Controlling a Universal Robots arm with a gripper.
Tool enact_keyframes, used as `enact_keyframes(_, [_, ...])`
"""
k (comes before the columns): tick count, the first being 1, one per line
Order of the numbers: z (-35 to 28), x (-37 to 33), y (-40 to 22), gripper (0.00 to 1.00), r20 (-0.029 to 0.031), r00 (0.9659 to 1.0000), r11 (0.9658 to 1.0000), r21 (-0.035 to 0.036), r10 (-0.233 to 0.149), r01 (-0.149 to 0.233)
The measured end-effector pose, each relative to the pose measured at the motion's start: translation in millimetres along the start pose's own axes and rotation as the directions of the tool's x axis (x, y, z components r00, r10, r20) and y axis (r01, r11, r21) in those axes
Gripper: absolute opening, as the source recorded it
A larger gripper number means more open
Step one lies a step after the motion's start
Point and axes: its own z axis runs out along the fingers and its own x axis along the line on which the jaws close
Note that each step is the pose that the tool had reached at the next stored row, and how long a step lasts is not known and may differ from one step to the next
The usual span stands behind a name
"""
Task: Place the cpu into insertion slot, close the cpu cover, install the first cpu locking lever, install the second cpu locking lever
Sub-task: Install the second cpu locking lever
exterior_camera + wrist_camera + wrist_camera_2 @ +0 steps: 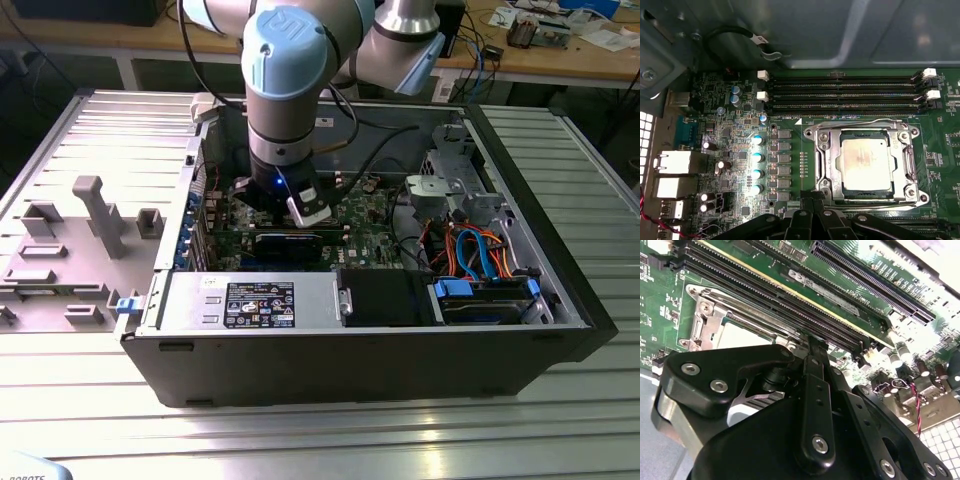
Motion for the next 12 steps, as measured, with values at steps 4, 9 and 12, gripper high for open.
enact_keyframes(4, [1.0, 0.0, -0.3, 0.11, 0.0001, 1.0, 1.0, 0.0003, 0.001, -0.001])
enact_keyframes(9, [0.8, 0.1, -1.5, 0.11, 0.0003, 1.0, 1.0, -0.0001, 0.001, -0.001])
enact_keyframes(12, [0.4, 0.4, -1.5, 0.11, 0.0004, 1.0, 1.0, 0.0, 0.001, -0.001])
